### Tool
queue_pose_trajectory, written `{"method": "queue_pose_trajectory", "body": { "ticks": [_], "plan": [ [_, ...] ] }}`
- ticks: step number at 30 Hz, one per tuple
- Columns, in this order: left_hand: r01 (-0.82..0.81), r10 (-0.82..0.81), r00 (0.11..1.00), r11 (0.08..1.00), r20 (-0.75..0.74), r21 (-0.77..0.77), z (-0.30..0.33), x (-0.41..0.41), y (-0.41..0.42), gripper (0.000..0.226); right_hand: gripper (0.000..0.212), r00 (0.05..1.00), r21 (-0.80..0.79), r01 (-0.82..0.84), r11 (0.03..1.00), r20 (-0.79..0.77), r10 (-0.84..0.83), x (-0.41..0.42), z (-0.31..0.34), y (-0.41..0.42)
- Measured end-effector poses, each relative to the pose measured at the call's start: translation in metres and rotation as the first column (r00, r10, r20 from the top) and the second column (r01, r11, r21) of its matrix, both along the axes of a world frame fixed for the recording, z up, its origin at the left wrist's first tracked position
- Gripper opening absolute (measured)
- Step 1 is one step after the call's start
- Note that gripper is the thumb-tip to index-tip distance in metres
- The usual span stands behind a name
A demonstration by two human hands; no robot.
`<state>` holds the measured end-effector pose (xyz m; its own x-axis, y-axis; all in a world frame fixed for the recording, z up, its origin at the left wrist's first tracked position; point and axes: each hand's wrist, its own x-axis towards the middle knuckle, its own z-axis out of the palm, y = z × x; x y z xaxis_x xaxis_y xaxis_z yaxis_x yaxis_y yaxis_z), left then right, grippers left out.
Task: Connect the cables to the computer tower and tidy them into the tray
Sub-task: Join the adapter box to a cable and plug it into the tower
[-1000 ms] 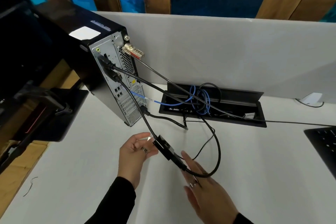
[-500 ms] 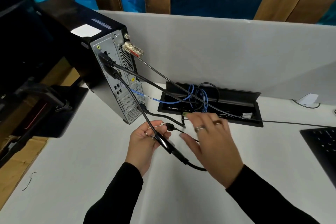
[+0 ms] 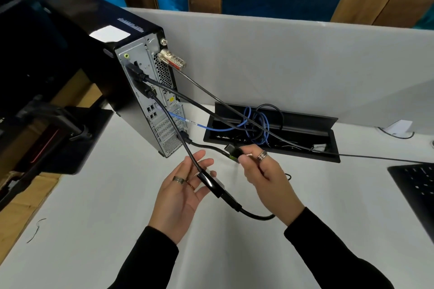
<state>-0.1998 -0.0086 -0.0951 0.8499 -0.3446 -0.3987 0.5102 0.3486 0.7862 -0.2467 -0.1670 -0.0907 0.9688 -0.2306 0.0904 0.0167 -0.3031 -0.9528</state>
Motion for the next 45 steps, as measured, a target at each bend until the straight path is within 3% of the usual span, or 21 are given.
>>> {"method": "queue_pose_trajectory", "body": {
  "ticks": [5,11,15,17,20,23,26,28,32,34,40,45],
  "plan": [
    [-0.009,0.005,0.997,0.998,0.075,0.056,0.008,-0.004,0.001,0.04,0.034,0.999,0.301,-0.039,0.953,0.02,0.034,-0.003,0.011,0.001],
    [-0.001,-0.033,0.979,0.986,0.2,0.168,0.015,-0.004,0.004,0.038,0.03,0.997,0.327,-0.071,0.942,0.042,0.061,-0.002,0.012,0.005],
    [-0.147,-0.038,0.91,0.901,0.412,0.409,0.016,0.01,0.014,0.026,0.032,0.996,0.298,-0.089,0.951,0.043,0.079,0.0,0.014,0.008],
    [-0.319,-0.108,0.771,0.787,0.628,0.528,0.024,0.024,0.025,0.029,0.033,0.995,0.285,-0.095,0.954,0.045,0.086,0.002,0.015,0.009],
    [-0.581,-0.37,0.448,0.571,0.814,0.58,0.048,0.052,0.04,0.033,0.035,0.994,0.299,-0.111,0.948,0.049,0.1,0.005,0.014,0.011],
    [-0.763,-0.566,0.162,0.447,0.808,0.466,0.078,0.081,0.045,0.027,0.031,0.994,0.33,-0.112,0.937,0.047,0.102,0.01,0.012,0.014],
    [-0.845,-0.659,0.001,0.401,0.752,0.353,0.101,0.109,0.047,0.023,0.03,0.992,0.355,-0.123,0.927,0.044,0.115,0.017,0.011,0.016],
    [-0.861,-0.711,-0.013,0.365,0.703,0.353,0.11,0.128,0.048,0.027,0.03,0.991,0.364,-0.135,0.921,0.045,0.128,0.02,0.012,0.018],
    [-0.796,-0.779,0.123,0.292,0.615,0.53,0.114,0.155,0.049,0.046,0.041,0.989,0.357,-0.144,0.923,0.04,0.14,0.025,0.013,0.019],
    [-0.756,-0.772,0.155,0.308,0.616,0.577,0.113,0.162,0.051,0.051,0.041,0.99,0.362,-0.142,0.921,0.034,0.14,0.027,0.012,0.018],
    [-0.734,-0.741,0.123,0.379,0.66,0.563,0.11,0.169,0.052,0.046,0.025,0.987,0.39,-0.16,0.907,0.043,0.156,0.034,0.006,0.02],
    [-0.725,-0.707,0.122,0.416,0.697,0.549,0.106,0.172,0.054,0.04,0.036,0.989,0.448,-0.14,0.883,0.014,0.149,0.039,0.005,0.024]
  ]
}}
